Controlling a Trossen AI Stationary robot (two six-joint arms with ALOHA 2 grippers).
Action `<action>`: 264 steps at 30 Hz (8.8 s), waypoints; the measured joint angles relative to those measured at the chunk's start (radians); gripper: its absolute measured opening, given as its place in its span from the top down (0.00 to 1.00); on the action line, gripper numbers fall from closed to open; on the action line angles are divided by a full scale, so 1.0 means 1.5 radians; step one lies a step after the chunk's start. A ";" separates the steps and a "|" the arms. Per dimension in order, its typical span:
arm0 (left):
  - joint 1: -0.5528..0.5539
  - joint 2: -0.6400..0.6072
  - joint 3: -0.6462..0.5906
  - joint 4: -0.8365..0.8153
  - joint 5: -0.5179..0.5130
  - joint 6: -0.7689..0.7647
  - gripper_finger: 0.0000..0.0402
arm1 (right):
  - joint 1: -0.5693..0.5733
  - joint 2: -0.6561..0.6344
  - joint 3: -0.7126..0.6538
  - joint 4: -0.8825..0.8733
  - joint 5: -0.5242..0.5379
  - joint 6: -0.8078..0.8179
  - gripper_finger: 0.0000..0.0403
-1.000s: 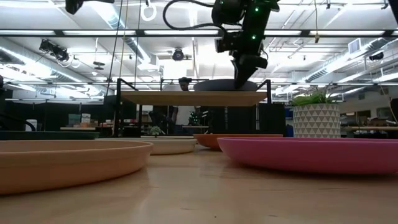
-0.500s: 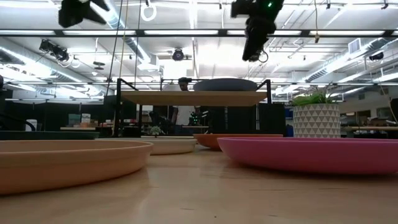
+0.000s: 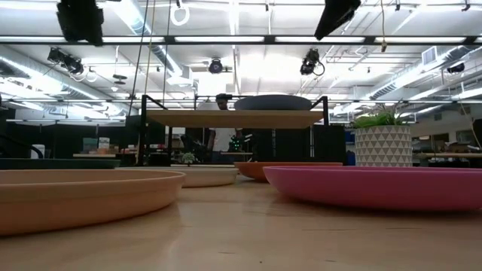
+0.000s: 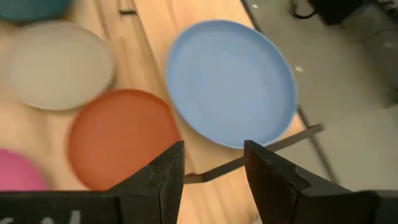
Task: Place and stack plates onto a shelf
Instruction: Stack the dark green plate on top of the blue plate on the shelf, then put the brown plate on the shelf
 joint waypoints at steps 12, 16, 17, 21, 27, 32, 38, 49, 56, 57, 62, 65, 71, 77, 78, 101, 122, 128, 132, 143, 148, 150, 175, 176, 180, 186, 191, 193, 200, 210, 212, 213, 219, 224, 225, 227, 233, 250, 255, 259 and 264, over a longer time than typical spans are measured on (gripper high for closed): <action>0.010 0.219 0.000 0.118 0.037 0.253 0.61 | 0.000 0.003 0.000 0.000 -0.050 0.042 0.58; 0.019 0.289 0.000 0.116 0.066 0.278 0.61 | 0.000 0.004 -0.001 -0.001 -0.067 0.042 0.58; 0.020 0.299 0.000 0.111 0.067 0.267 0.61 | 0.000 0.004 -0.001 -0.003 -0.067 0.042 0.58; 0.013 0.305 -0.025 0.110 0.061 0.139 0.61 | 0.000 0.003 -0.001 -0.009 -0.067 0.049 0.58; -0.031 0.261 -0.110 0.118 0.036 -0.102 0.61 | 0.007 0.003 -0.001 -0.005 -0.068 0.072 0.58; -0.054 0.255 -0.143 0.105 -0.001 -0.203 0.61 | 0.010 0.003 -0.001 -0.002 -0.068 0.067 0.58; -0.057 0.280 -0.166 0.103 -0.010 -0.240 0.61 | 0.010 0.003 -0.001 0.002 -0.068 0.066 0.58; -0.057 0.294 -0.184 0.098 -0.010 -0.267 0.69 | 0.012 0.003 -0.001 0.008 -0.067 0.074 0.58; -0.057 0.283 -0.181 0.102 0.042 -0.255 0.96 | 0.012 0.003 -0.001 0.010 -0.067 0.074 0.58; -0.057 0.278 -0.178 0.099 0.055 -0.255 0.96 | 0.012 0.003 -0.001 0.010 -0.067 0.073 0.58; -0.050 0.222 -0.123 0.015 0.115 -0.261 0.96 | 0.012 0.003 -0.001 0.010 -0.067 0.072 0.58; -0.041 0.168 -0.068 -0.022 0.116 -0.265 0.96 | 0.012 0.003 -0.001 0.014 -0.066 0.066 0.58; 0.007 0.068 0.043 0.026 0.110 -0.221 0.96 | 0.012 0.003 -0.001 0.040 -0.061 0.048 0.58; 0.103 0.061 0.186 0.060 0.052 -0.109 0.96 | 0.012 0.003 -0.001 0.042 -0.060 0.042 0.58; 0.122 0.072 0.214 0.064 0.045 -0.079 0.96 | 0.012 0.003 -0.001 0.042 -0.060 0.042 0.58; 0.338 0.499 0.625 0.052 0.154 0.597 0.96 | 0.012 -0.126 -0.001 -0.020 0.057 0.224 0.58; 0.385 0.656 0.722 -0.025 0.066 0.878 0.92 | 0.012 -0.118 -0.001 -0.044 0.092 0.221 0.58; 0.391 0.656 0.722 -0.027 0.087 0.852 0.87 | 0.012 -0.118 -0.001 -0.044 0.093 0.221 0.58; 0.390 0.656 0.722 -0.038 0.085 0.829 0.76 | 0.012 -0.118 -0.001 -0.044 0.095 0.218 0.58; 0.357 0.553 0.721 -0.220 0.154 0.667 0.60 | 0.012 -0.118 -0.001 -0.044 0.107 0.197 0.58; 0.265 0.465 0.638 -0.226 0.237 0.606 0.63 | 0.012 -0.118 -0.001 -0.039 0.111 0.168 0.58; 0.212 0.419 0.570 -0.202 0.248 0.562 0.64 | 0.011 -0.118 -0.001 -0.039 0.111 0.162 0.58; -0.168 0.266 -0.140 0.269 0.132 -0.339 0.65 | 0.011 -0.118 -0.001 -0.003 0.104 0.131 0.58; -0.167 0.265 -0.152 0.277 0.118 -0.367 0.65 | 0.011 -0.118 -0.001 -0.003 0.104 0.131 0.58; -0.162 0.265 -0.180 0.270 0.065 -0.448 0.65 | 0.011 -0.118 -0.001 -0.003 0.095 0.130 0.58; -0.163 0.280 -0.184 0.289 0.037 -0.458 0.65 | 0.011 -0.118 -0.001 -0.003 0.091 0.125 0.58; -0.162 0.312 -0.184 0.298 0.040 -0.457 0.65 | 0.011 -0.118 -0.001 -0.003 0.091 0.124 0.58; -0.163 0.320 -0.184 0.297 0.041 -0.457 0.65 | 0.011 -0.118 -0.001 -0.003 0.091 0.124 0.58; -0.163 0.325 -0.184 0.296 0.035 -0.457 0.73 | 0.011 -0.118 -0.001 -0.003 0.091 0.124 0.58; -0.163 0.300 -0.184 0.308 0.032 -0.447 0.97 | 0.011 -0.118 -0.001 -0.003 0.091 0.124 0.58; -0.163 0.267 -0.184 0.300 0.033 -0.437 0.97 | 0.011 -0.118 -0.001 -0.003 0.091 0.124 0.58; -0.161 0.249 -0.181 0.294 0.037 -0.429 0.97 | 0.011 -0.118 -0.001 -0.003 0.091 0.124 0.58; -0.108 0.125 -0.120 0.214 0.055 -0.374 0.97 | 0.011 -0.118 -0.001 -0.003 0.091 0.124 0.58; 0.027 0.101 0.031 0.031 0.039 -0.234 0.97 | 0.011 -0.118 -0.001 0.001 0.091 0.124 0.58; 0.061 0.105 0.067 -0.003 0.035 -0.193 0.97 | 0.011 -0.118 -0.001 0.005 0.091 0.124 0.58; 0.139 0.121 0.132 -0.046 0.034 -0.108 0.97 | 0.011 -0.118 -0.001 0.010 0.091 0.124 0.58; 0.390 0.184 0.276 -0.143 0.076 0.132 0.97 | 0.011 -0.118 -0.001 0.022 0.091 0.124 0.58; 0.713 0.531 0.640 -0.304 0.095 0.562 0.97 | 0.011 -0.118 -0.001 0.032 0.108 0.124 0.58; 0.721 0.583 0.687 -0.318 0.060 0.614 0.97 | 0.011 -0.118 -0.001 0.033 0.111 0.129 0.58; 0.720 0.597 0.691 -0.308 0.042 0.640 0.97 | 0.011 -0.118 -0.001 0.037 0.111 0.134 0.58; 0.724 0.600 0.691 -0.301 0.033 0.648 0.97 | 0.011 -0.118 -0.001 0.037 0.111 0.136 0.58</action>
